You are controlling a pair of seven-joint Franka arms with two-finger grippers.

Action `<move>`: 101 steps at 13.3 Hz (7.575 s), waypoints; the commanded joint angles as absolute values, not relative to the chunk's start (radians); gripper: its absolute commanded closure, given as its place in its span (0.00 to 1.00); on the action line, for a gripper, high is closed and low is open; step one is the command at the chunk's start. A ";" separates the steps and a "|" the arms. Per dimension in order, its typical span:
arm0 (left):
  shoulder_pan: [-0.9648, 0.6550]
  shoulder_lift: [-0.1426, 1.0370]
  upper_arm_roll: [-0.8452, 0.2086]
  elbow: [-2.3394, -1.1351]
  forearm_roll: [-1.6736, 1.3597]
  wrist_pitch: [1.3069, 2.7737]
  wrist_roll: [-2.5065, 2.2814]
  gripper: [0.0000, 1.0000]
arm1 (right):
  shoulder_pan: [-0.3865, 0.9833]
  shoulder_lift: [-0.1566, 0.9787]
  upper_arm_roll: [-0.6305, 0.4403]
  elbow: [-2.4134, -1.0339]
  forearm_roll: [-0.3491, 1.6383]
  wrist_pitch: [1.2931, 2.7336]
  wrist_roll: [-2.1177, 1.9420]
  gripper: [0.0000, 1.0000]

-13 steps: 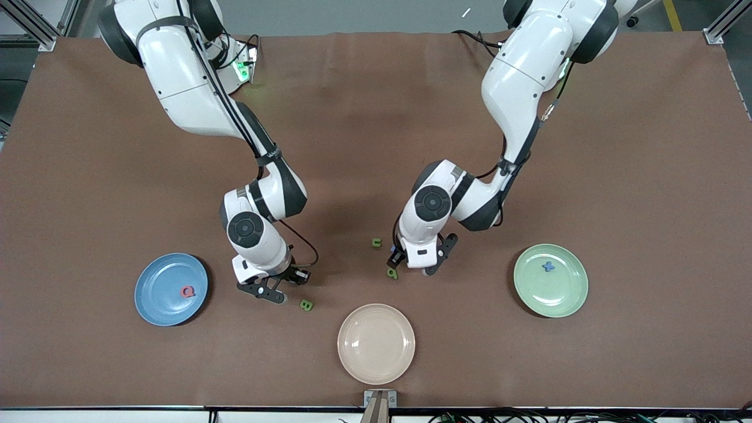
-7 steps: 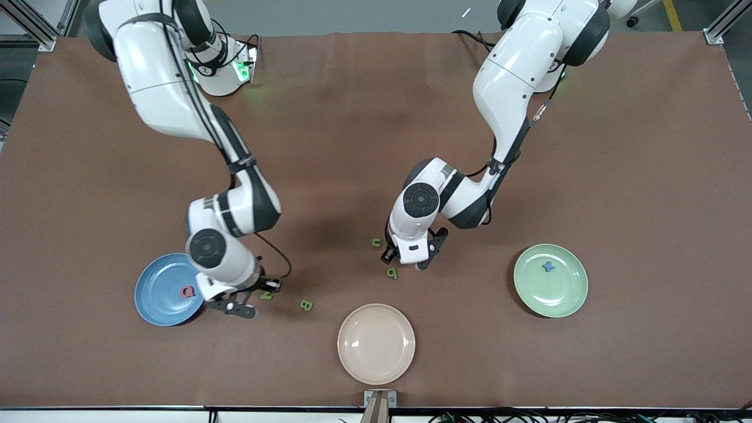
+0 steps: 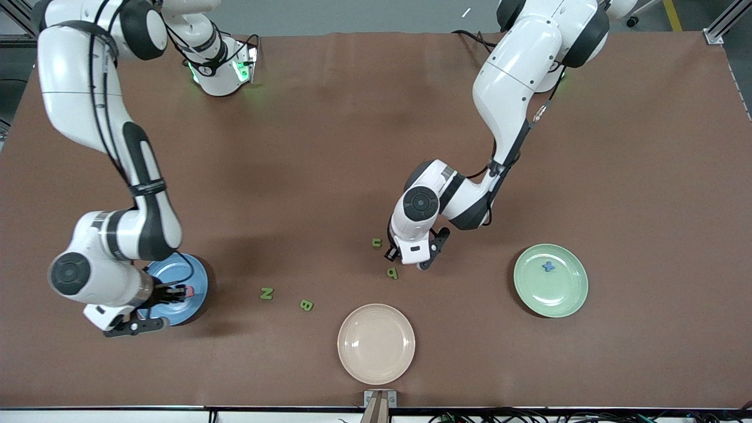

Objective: Sort uppercase to blue plate, lowercase to green plate
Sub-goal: 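Carry the blue c onto the blue plate and open the right gripper, then lower the blue m onto the green plate while the right gripper reaches Z, then grasp the green Z with the right gripper while the left grasps green u, then carry the green Z onto the blue plate and open the right gripper, then grasp the green B with the right gripper, then place the green u on the green plate while the right gripper lifts B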

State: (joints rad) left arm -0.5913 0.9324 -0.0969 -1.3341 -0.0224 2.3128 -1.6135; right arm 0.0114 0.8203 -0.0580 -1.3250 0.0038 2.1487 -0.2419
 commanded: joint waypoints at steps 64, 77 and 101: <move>-0.672 0.943 -0.129 -1.333 0.316 2.493 -0.655 0.45 | 0.001 0.819 0.031 -1.313 0.108 2.101 -0.235 0.00; -0.678 0.956 -0.130 -1.342 0.314 2.494 -0.709 0.61 | 0.426 0.986 -0.078 -1.211 -0.044 2.402 0.783 0.00; 0.104 0.773 -0.299 -1.454 0.291 2.117 -0.433 0.99 | 0.531 1.077 -0.133 -1.114 -0.063 2.402 0.854 0.97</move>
